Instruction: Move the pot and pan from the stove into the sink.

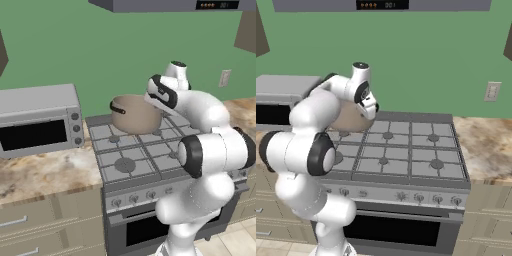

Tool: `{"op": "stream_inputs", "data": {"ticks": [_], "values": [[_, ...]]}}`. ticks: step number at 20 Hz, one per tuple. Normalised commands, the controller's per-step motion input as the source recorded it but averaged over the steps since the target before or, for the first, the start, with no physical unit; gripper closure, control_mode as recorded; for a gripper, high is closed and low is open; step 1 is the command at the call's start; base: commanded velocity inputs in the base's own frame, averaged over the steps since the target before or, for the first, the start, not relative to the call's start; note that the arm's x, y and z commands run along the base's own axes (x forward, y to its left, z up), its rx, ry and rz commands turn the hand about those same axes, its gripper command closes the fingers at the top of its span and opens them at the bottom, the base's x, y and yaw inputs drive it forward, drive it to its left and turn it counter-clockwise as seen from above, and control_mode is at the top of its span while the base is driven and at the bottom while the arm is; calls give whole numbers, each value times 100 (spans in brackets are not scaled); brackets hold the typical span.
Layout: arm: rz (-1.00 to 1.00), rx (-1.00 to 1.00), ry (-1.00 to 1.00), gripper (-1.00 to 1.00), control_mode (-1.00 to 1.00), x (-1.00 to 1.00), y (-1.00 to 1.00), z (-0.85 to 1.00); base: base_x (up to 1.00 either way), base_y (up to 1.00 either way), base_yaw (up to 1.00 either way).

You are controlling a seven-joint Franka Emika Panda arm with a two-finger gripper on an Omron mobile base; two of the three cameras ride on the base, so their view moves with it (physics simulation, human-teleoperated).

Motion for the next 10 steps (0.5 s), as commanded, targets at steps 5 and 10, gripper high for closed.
{"op": "stream_inputs", "data": {"ticks": [5, 10], "values": [[11, 0, -2, 100, -100, -74, -19, 34, 0, 0, 0], [14, 0, -3, 100, -100, -74, -6, 25, 0, 0, 0]]}}
